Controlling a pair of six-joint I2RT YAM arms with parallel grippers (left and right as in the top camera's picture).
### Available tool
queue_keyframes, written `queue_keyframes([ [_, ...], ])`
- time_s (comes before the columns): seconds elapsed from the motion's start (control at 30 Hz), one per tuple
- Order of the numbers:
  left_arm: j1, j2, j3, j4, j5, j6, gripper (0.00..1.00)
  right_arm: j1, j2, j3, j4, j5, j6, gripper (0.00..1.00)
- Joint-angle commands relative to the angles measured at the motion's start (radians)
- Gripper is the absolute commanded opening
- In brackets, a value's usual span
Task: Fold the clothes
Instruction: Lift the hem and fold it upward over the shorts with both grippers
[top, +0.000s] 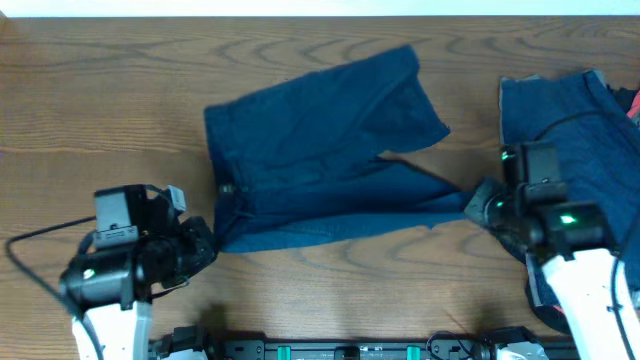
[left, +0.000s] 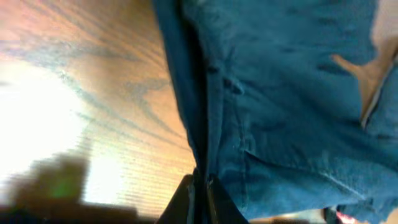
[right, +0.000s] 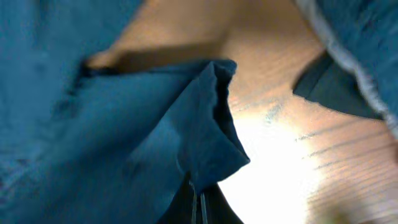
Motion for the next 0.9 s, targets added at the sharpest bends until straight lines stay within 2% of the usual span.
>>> queue_keyframes([
  [0.0,0.0,-0.025,0.127,-0.074,-0.058,0.056,0.06,-0.006,-0.016,0.122,-0.076,0.048,-0.108,0.01],
  [0.17,0.0,-0.054,0.259,-0.185,-0.057,0.058,0.06,-0.005,-0.017,0.254,-0.187,0.047,-0.183,0.01],
  [0.33,0.0,-0.064,0.324,-0.207,-0.065,0.047,0.06,-0.003,-0.003,0.357,-0.192,0.047,-0.277,0.01],
  [0.57,0.0,-0.027,0.32,-0.087,-0.245,0.018,0.06,-0.002,0.114,0.403,0.049,0.039,-0.399,0.01],
  [0.67,0.0,0.023,0.314,-0.082,-0.26,-0.024,0.06,0.01,0.195,0.403,0.138,0.036,-0.4,0.01],
  [0.87,0.0,0.156,0.254,-0.077,-0.332,-0.168,0.06,0.086,0.396,0.403,0.352,0.036,-0.512,0.01],
])
